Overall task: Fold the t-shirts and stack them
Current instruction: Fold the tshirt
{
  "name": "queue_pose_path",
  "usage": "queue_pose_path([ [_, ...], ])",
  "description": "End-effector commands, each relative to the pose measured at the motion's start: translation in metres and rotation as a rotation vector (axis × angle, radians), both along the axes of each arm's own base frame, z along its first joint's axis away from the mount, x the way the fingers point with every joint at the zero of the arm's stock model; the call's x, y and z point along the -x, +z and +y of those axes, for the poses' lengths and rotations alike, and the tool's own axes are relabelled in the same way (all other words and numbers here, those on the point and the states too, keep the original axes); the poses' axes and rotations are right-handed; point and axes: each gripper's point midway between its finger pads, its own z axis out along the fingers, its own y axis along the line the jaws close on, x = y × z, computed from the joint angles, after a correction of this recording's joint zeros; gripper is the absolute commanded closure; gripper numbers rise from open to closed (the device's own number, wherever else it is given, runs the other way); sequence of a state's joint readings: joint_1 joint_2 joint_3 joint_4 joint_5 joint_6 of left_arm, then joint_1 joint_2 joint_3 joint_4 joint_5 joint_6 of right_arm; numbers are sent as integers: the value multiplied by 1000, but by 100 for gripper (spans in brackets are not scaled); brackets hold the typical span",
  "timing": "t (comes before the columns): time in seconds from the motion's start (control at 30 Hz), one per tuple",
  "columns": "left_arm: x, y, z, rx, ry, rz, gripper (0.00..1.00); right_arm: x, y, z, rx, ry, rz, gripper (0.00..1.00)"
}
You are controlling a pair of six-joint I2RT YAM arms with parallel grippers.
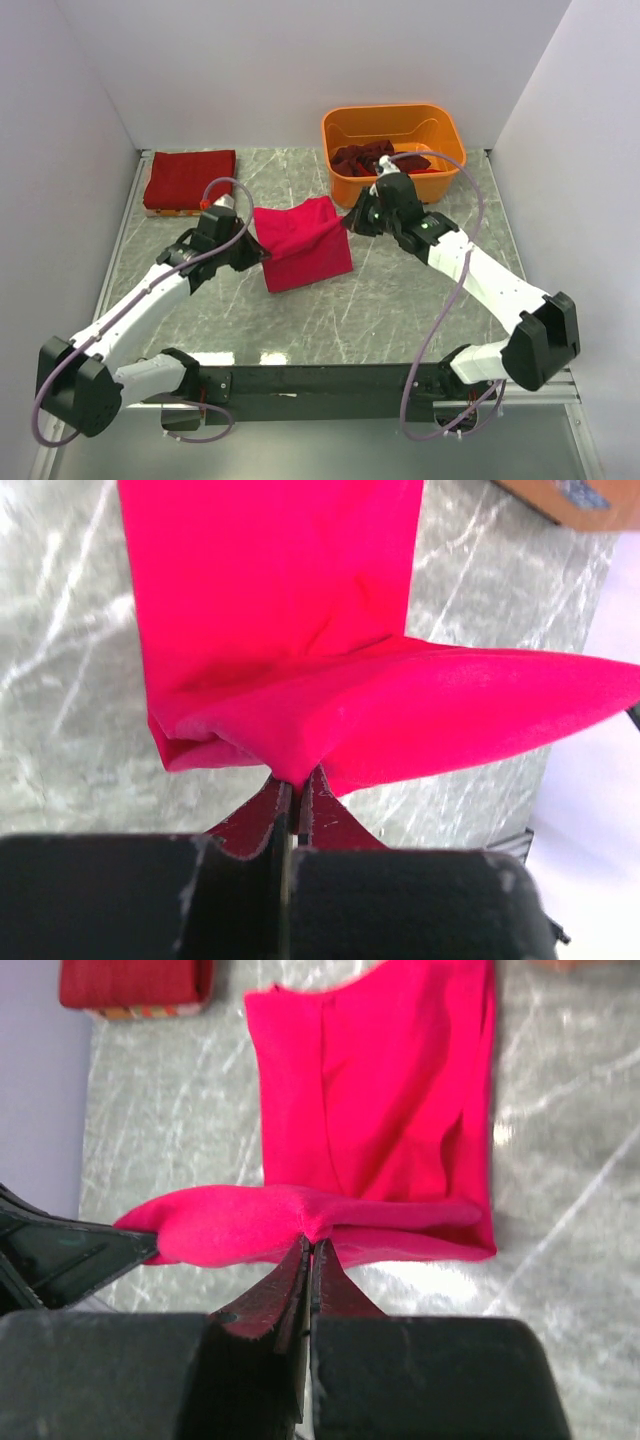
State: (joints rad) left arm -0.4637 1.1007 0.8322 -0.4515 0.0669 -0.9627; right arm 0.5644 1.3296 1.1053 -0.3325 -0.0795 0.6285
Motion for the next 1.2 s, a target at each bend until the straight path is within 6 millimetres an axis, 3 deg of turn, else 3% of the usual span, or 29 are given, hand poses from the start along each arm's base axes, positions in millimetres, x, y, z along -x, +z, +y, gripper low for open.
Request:
queue_pose_path([
  [0.0, -24, 18, 3, -13, -2, -67, 99, -31, 39, 2, -21, -21, -128, 100],
  [0.1, -40, 23, 12, -20, 25, -91, 99, -48, 42, 6, -16, -34, -152, 100],
  [0.27, -63, 29, 19, -24, 41, -121, 99, -76, 29, 9, 18, -70, -156, 100],
  [0.5, -107, 9, 32, -32, 76, -102, 99, -115, 29, 17, 7, -130, -237, 100],
  [0.63, -135, 11, 30, -9, 67, -174, 99, -138, 19, 22, 17, -169, -256, 100],
  [0.77, -159, -6, 30, -17, 69, -157, 99, -159, 8, 27, 38, -197, -266, 100],
  [0.8, -165, -18, 32, -24, 71, -135, 97, -167, 2, 29, 35, -211, -281, 99],
  [0.83, -173, -15, 32, -21, 72, -144, 92, -173, -2, 29, 41, -225, -288, 96],
  [0.87, -178, -22, 35, -40, 80, -134, 64, -177, -8, 25, 68, -250, -277, 78],
  [0.9, -183, -22, 38, -49, 87, -135, 43, -183, 0, 28, 66, -250, -284, 65],
  [0.97, -192, -12, 41, -66, 93, -157, 1, -184, -7, 34, 88, -228, -267, 49],
  [1.1, -193, 5, 38, -55, 72, -200, 1, -165, -2, 42, 53, -167, -279, 43],
  [1.17, -187, 0, 38, -53, 65, -191, 1, -155, 7, 43, 19, -148, -281, 43],
])
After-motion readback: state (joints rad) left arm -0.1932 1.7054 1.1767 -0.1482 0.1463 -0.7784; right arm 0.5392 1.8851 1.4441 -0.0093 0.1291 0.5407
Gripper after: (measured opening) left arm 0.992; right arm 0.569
